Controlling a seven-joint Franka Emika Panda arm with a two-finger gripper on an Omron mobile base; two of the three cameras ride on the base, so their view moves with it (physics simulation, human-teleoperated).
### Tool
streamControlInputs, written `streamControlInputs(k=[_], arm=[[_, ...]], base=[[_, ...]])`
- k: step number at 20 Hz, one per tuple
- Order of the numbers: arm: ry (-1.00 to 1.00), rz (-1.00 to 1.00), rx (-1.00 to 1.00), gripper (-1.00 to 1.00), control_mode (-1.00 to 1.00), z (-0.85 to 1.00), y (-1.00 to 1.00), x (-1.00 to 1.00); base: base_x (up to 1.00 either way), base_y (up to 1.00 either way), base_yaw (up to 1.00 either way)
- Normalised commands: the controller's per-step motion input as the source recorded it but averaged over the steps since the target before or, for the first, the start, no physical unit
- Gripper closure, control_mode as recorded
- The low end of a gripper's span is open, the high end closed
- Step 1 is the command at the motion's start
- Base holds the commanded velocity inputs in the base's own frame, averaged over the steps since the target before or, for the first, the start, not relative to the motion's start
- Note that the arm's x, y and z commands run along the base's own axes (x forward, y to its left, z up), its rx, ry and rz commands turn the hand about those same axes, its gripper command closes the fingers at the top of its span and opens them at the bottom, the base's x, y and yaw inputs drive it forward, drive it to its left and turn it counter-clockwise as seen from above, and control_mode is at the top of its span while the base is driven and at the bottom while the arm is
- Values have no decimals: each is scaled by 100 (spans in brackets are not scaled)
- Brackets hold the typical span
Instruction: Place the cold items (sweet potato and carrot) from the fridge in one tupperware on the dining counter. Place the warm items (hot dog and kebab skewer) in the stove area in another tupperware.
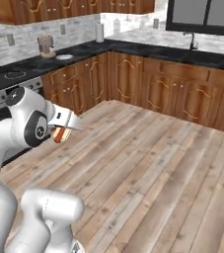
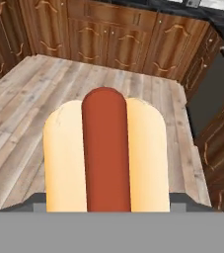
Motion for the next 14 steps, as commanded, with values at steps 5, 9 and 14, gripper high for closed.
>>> streamControlInputs(k=[5, 9, 14], arm=[[0, 0, 0, 100, 100, 0, 0, 0], [0, 0, 0, 100, 100, 0, 0, 0], [0, 0, 0, 100, 100, 0, 0, 0]], base=[[-95, -42, -30], [-75, -62, -23], [-92, -55, -21]])
